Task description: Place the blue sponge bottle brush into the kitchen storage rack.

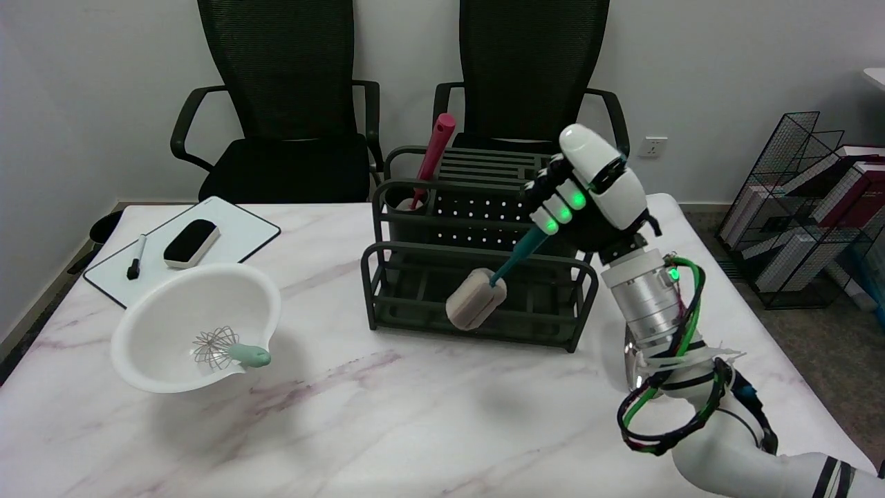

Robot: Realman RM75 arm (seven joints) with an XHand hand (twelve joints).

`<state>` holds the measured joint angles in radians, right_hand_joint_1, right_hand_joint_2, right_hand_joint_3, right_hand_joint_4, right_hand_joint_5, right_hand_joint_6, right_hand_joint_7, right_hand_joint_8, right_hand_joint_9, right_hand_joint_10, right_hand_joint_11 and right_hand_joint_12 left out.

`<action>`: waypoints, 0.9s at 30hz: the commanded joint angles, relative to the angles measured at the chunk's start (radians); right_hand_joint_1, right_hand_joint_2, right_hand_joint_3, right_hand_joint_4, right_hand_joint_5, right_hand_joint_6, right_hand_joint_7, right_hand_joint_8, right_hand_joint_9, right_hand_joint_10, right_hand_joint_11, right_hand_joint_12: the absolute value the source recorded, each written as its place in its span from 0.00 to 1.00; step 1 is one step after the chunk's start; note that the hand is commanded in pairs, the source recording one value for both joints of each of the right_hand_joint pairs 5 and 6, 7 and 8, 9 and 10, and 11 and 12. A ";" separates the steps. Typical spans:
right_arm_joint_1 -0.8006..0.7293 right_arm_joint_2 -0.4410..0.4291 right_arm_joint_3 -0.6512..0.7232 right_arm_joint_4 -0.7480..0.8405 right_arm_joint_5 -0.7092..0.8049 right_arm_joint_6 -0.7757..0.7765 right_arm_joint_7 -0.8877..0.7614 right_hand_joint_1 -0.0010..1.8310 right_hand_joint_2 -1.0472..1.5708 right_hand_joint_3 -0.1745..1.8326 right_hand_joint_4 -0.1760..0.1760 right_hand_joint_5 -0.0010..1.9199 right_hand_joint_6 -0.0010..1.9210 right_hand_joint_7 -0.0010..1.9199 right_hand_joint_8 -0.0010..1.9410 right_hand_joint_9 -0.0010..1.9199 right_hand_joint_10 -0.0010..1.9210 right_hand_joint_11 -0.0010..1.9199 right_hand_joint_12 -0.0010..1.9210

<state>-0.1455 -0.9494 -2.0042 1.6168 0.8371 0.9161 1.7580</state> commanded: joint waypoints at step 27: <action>0.275 0.208 0.668 0.007 0.069 -0.626 0.114 0.47 0.99 0.46 0.50 1.00 1.00 1.00 0.99 1.00 1.00 1.00 1.00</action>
<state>0.0924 -0.8215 -1.4112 1.7011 0.8723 0.3917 1.8053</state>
